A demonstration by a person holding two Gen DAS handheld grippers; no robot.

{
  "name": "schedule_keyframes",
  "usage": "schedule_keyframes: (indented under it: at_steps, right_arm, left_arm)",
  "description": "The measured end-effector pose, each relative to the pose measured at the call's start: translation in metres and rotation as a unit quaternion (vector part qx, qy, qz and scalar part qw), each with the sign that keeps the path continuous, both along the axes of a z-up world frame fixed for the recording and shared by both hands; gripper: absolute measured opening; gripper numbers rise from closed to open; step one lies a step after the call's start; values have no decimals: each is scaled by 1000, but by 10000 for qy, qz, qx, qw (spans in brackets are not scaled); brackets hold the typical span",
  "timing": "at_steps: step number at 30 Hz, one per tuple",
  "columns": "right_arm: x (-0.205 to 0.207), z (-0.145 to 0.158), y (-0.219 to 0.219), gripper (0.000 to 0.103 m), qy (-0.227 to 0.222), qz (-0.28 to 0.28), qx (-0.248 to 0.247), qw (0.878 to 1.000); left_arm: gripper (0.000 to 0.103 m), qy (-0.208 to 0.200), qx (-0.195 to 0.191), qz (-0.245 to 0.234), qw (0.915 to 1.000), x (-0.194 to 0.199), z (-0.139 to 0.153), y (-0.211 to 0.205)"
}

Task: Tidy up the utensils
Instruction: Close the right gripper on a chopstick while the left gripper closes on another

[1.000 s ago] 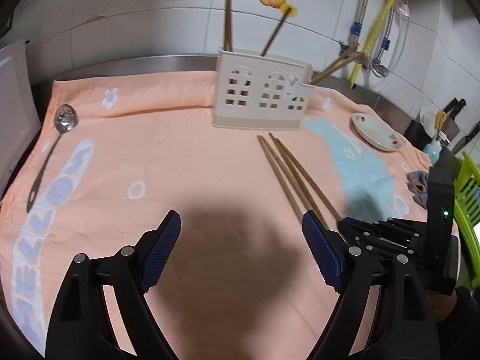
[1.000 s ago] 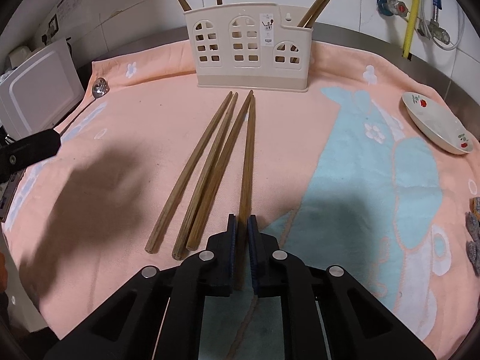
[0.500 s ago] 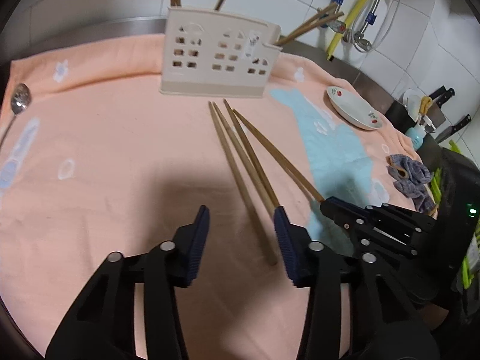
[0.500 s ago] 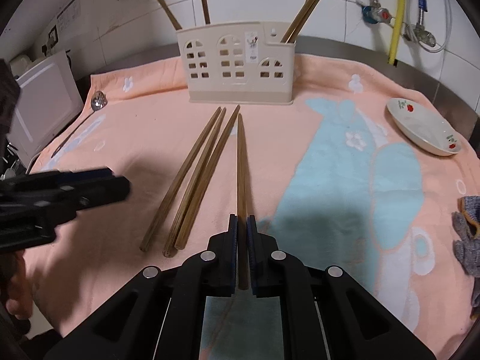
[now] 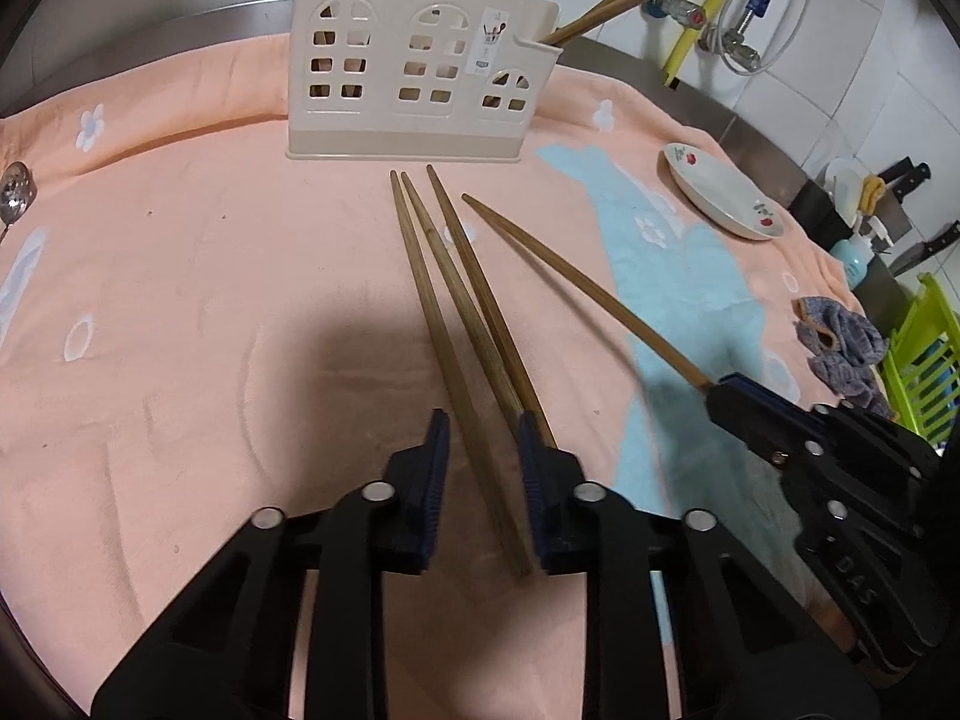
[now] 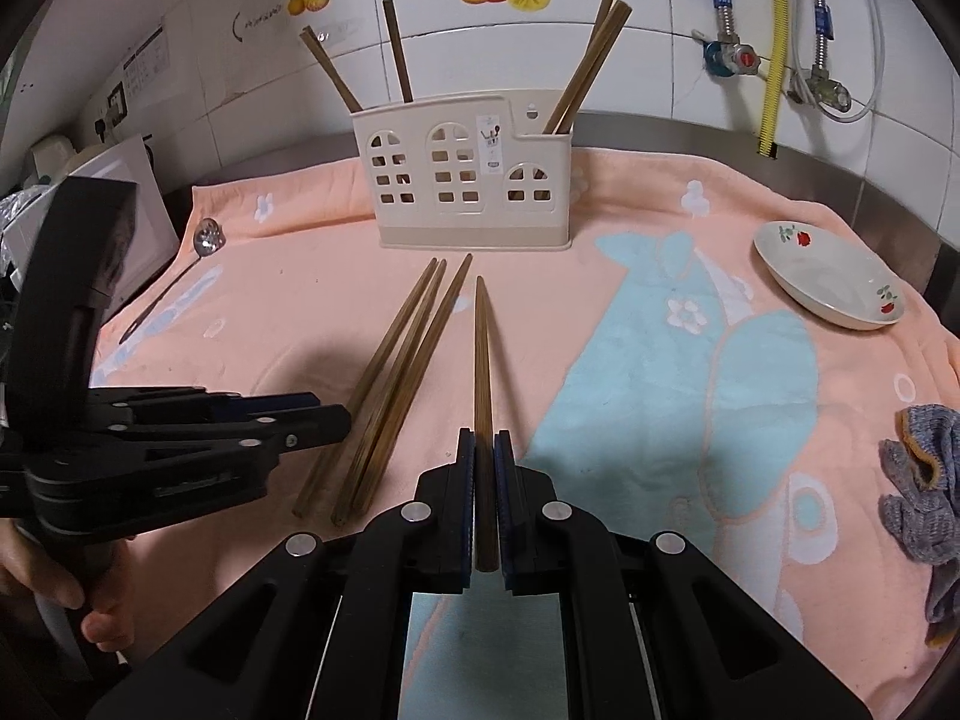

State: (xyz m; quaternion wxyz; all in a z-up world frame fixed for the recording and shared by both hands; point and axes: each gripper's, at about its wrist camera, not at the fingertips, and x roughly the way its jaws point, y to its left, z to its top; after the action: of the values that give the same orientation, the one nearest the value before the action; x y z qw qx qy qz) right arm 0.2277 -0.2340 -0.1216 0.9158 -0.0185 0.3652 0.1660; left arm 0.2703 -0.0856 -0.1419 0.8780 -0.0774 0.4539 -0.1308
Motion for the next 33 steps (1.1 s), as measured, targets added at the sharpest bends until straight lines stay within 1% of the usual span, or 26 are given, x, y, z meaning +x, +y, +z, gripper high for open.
schedule_keyframes:
  at_steps: [4,13,18,21,25,28,33]
  right_arm:
    - [0,1,-3,6,-12,-21,26,10000]
    - [-2,2,-6,6,-27,-54,70,10000]
    - [-3,3,-7,6,-64,-58,90,9999]
    - [-5,4,-8,6,-95,-65,91,9999]
    - [-9,9,-10,7,-165,-82,91,9998]
    - [-11,15,-11,6,-245,-96,79,9996]
    - [-12,29,-10,6,-413,-91,50,9991]
  left_arm:
    - [14,78,79,84,9999,5,-6,0]
    - [14,176,214,201,9994,12,-10,-4]
    - [14,137,424,188,9988,14,-10,-10]
    - [10,81,626,151,9979,14,-10,-13]
    - [7,120,577,103,9982,14,-7,-6]
    - [6,2,533,84,9985,10,1,3]
    - [6,-417,441,79,9981,0,29,17]
